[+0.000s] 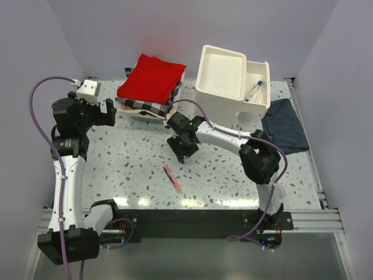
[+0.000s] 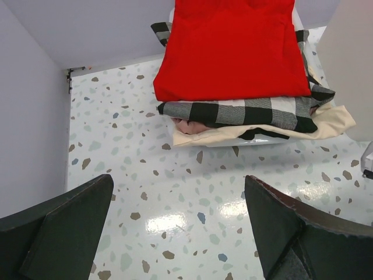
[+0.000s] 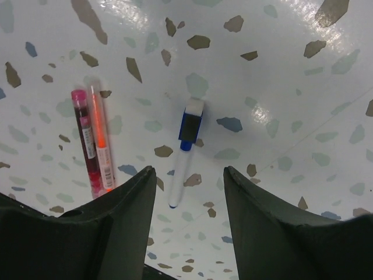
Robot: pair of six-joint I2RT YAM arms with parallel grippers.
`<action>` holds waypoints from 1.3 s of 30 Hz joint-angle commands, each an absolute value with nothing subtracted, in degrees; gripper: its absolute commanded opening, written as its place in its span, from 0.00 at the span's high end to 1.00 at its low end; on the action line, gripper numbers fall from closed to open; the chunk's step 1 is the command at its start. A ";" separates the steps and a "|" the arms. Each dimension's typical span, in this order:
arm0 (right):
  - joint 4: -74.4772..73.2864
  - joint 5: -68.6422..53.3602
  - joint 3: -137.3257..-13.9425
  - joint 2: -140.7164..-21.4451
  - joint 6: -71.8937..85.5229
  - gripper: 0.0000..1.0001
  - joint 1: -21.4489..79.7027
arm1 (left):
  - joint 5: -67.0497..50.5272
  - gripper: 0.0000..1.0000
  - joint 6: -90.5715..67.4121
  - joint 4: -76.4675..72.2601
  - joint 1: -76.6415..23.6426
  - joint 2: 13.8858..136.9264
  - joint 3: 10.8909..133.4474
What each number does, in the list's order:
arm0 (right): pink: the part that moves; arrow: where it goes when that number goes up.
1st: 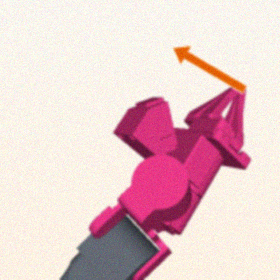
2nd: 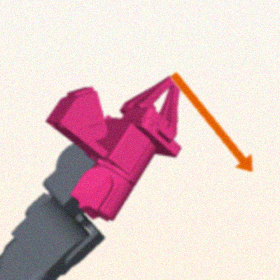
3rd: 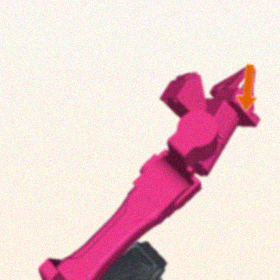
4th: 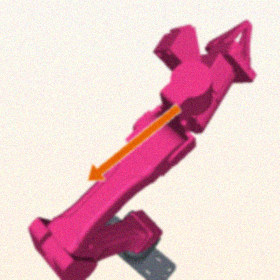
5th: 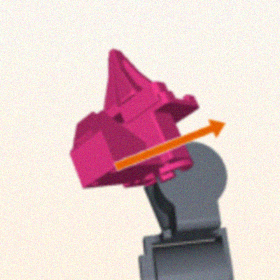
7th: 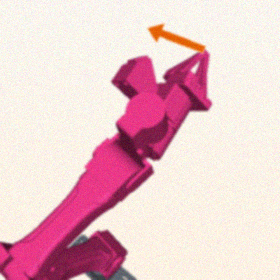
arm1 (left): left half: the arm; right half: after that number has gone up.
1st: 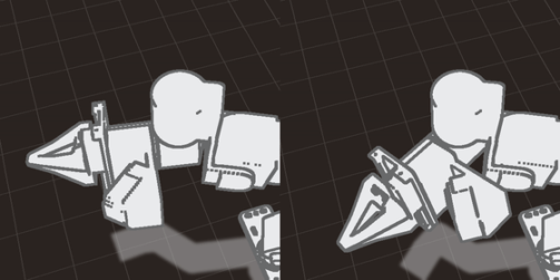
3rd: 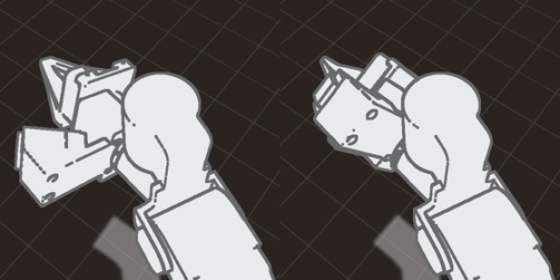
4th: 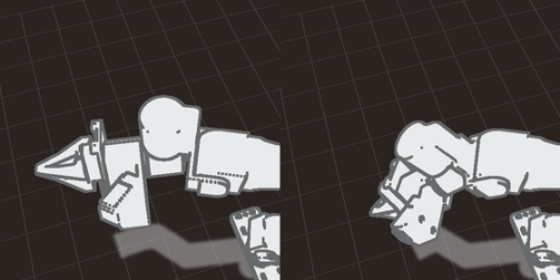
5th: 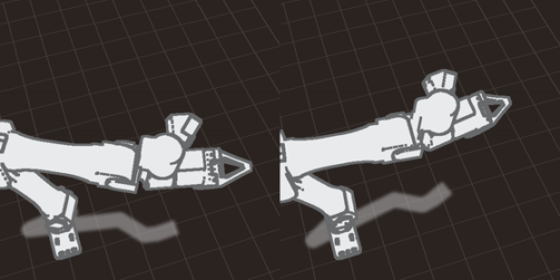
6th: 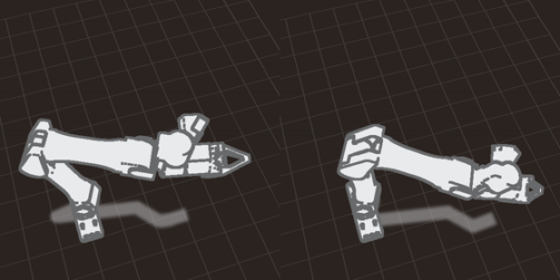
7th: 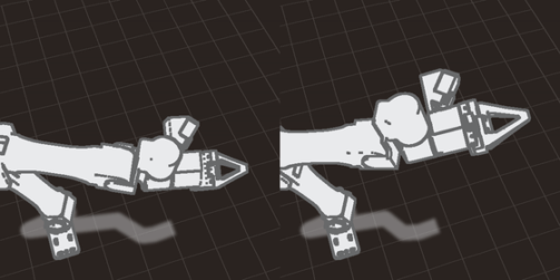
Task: Sort the stationery into containers
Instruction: Pick up the pen from the center of the board.
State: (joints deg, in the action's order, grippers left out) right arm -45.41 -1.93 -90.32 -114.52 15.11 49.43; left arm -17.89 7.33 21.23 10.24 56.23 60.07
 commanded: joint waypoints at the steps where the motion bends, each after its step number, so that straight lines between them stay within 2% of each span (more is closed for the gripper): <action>1: -45.97 -0.79 -93.51 -117.15 17.67 0.46 49.31 | -18.02 0.00 5.89 19.87 10.90 55.19 59.68; 7: -45.44 -0.44 -93.78 -120.67 17.75 0.46 49.48 | -17.14 0.00 6.15 19.34 10.99 55.90 60.03; 16: -44.82 -0.18 -97.64 -126.47 17.40 0.52 50.18 | -18.02 0.00 5.36 19.07 10.90 56.25 59.24; 17: -44.82 -0.18 -97.82 -126.82 17.23 0.60 50.36 | -18.19 0.00 5.19 19.07 10.99 56.34 59.15; 19: -44.82 -0.18 -97.91 -127.35 17.14 0.66 50.89 | -18.37 0.00 5.19 19.07 10.90 56.43 59.15; 25: -44.47 0.96 -96.42 -126.48 15.91 0.94 51.68 | -18.98 0.00 4.57 18.98 11.60 56.51 59.41; 27: -44.82 2.63 -96.68 -123.16 14.94 1.00 51.59 | -19.16 0.00 4.57 19.25 11.60 56.69 60.03; 35: -44.21 4.13 -95.98 -98.82 7.84 1.00 51.07 | -21.44 0.00 3.95 17.75 11.60 59.67 63.19; 39: -43.24 9.11 -95.36 -89.05 2.73 1.00 49.49 | -22.23 0.00 4.30 17.67 11.60 63.10 65.73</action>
State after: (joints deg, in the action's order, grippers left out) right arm -45.32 3.55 -94.48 -99.35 8.88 50.83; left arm -20.16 5.06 20.36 11.18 60.93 61.65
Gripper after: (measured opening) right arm 0.086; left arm 0.997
